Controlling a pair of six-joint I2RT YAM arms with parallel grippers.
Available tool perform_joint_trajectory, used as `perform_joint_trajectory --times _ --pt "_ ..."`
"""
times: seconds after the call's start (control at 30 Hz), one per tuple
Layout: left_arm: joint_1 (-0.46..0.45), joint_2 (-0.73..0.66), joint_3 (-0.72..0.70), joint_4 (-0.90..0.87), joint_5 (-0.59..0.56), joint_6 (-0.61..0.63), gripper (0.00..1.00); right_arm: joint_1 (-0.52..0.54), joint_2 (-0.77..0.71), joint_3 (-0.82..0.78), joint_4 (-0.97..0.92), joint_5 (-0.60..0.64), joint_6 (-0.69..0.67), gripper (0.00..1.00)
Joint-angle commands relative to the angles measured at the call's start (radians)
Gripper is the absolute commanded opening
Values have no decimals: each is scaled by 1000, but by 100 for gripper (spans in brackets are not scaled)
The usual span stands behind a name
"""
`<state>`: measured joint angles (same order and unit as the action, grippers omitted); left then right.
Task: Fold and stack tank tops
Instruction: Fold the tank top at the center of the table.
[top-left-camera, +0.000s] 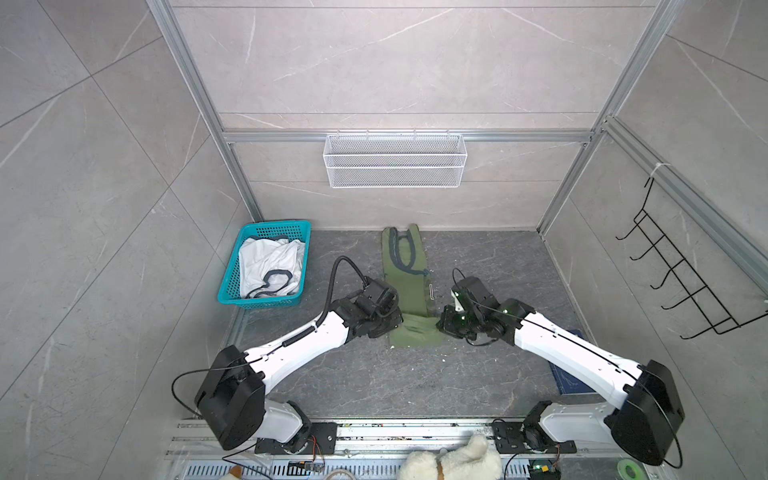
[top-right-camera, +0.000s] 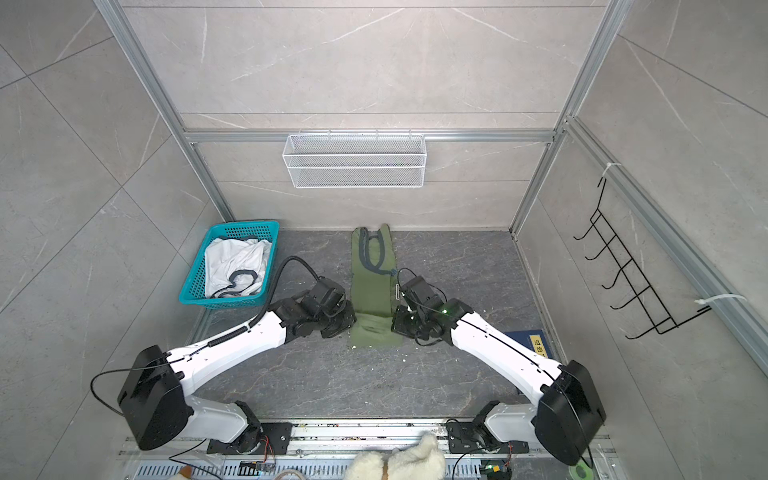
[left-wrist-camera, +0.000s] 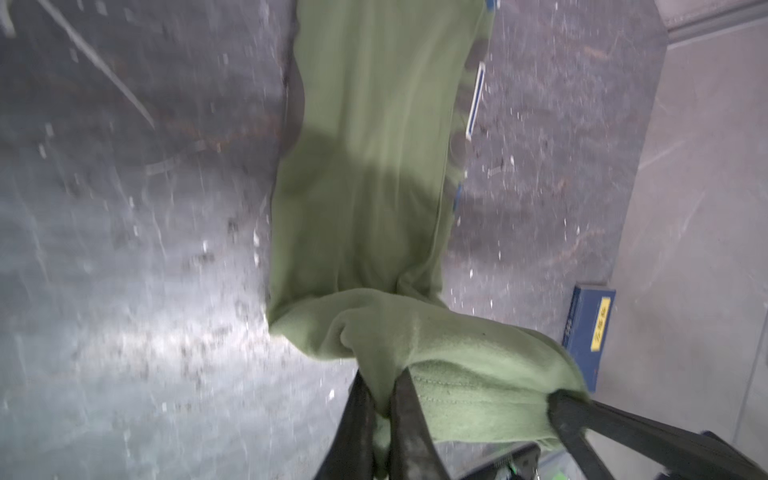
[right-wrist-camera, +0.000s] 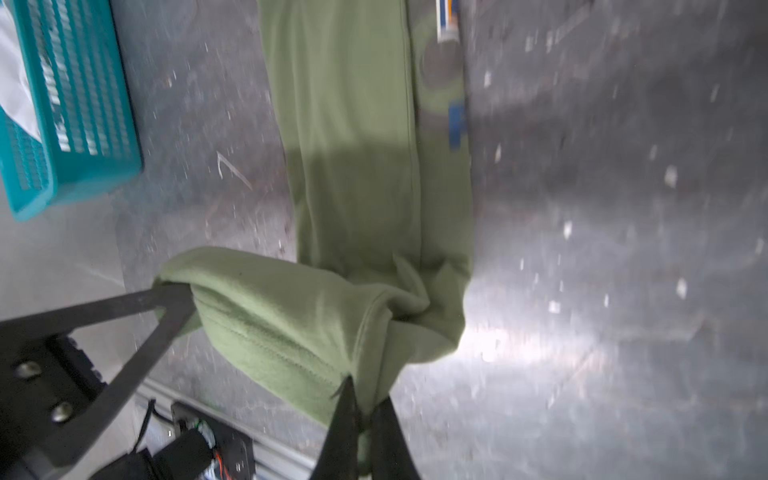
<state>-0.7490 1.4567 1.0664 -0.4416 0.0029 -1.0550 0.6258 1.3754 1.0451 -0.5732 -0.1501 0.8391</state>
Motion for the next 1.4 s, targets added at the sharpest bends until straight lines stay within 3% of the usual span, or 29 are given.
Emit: perform_joint_trajectory --times 0.0,0.37,0.9,1.07,1.13,1.2,1.37 --pt "52 66 95 -6 -9 94 6 -62 94 76 27 -54 -91 8" --pt "168 296 265 8 7 132 7 -152 397 324 62 -111 -148 9" --pt "218 516 445 -2 27 162 16 -191 580 470 62 -78 -173 12" --pt "226 546 475 -9 20 164 27 -195 612 501 53 -64 -185 23" --pt "228 556 485 -9 19 166 37 -197 620 525 38 -43 -192 36" --pt "229 555 499 -23 8 176 38 -202 623 549 18 -29 -207 42" --pt "223 453 484 -77 -83 228 49 -202 553 551 -39 31 -277 51"
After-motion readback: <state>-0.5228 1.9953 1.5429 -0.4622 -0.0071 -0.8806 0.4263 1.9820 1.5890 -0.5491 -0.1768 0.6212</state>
